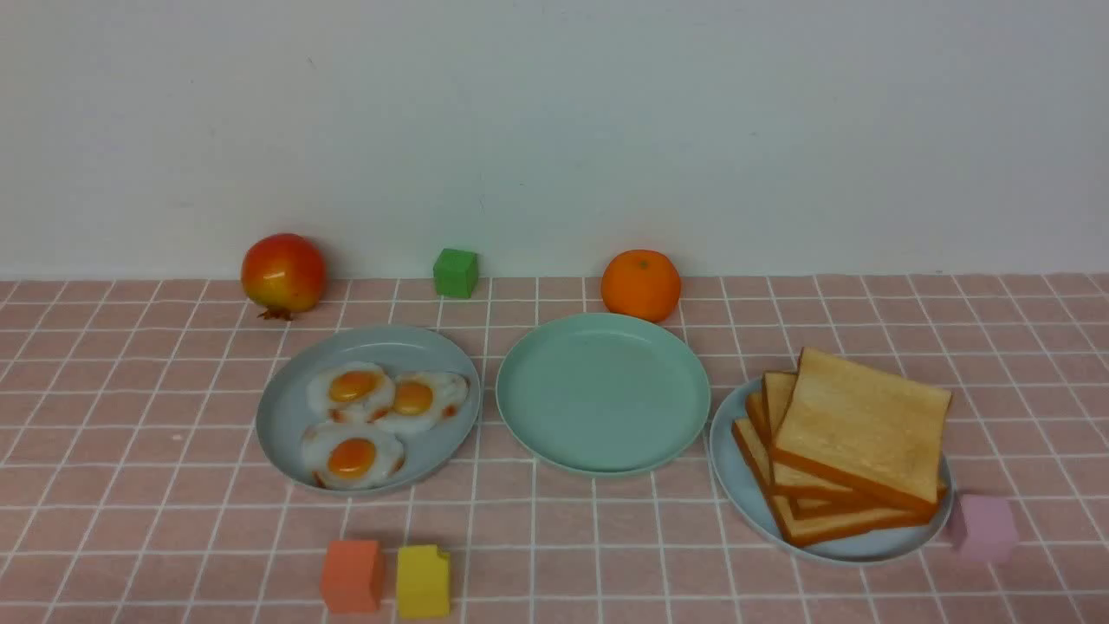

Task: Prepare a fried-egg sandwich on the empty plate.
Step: Grab a slice of bread with your right arm

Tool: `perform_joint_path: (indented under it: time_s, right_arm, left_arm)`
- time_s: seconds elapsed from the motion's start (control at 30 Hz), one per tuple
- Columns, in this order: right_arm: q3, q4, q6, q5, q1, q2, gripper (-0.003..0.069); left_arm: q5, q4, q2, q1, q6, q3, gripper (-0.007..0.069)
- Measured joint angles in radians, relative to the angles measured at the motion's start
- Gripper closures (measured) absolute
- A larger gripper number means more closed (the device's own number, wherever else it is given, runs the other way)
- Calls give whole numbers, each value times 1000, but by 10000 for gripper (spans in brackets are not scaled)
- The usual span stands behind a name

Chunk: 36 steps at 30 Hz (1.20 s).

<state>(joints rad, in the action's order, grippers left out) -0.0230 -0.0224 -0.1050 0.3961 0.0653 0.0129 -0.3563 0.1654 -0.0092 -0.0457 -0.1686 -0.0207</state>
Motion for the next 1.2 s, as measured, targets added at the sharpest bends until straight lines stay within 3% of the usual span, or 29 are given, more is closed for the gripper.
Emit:
perform_joint_path:
  time_s: [0.87, 0.93, 1.2]
  right_arm:
    - [0, 0, 0, 0, 0, 0, 419]
    - [0, 0, 0, 0, 0, 0, 419]
    - [0, 0, 0, 0, 0, 0, 419]
  left_arm:
    - [11, 17, 0, 0, -5, 0, 384]
    - [29, 80, 0, 0, -34, -3, 384]
    - [236, 566, 0, -1, -169, -9, 384]
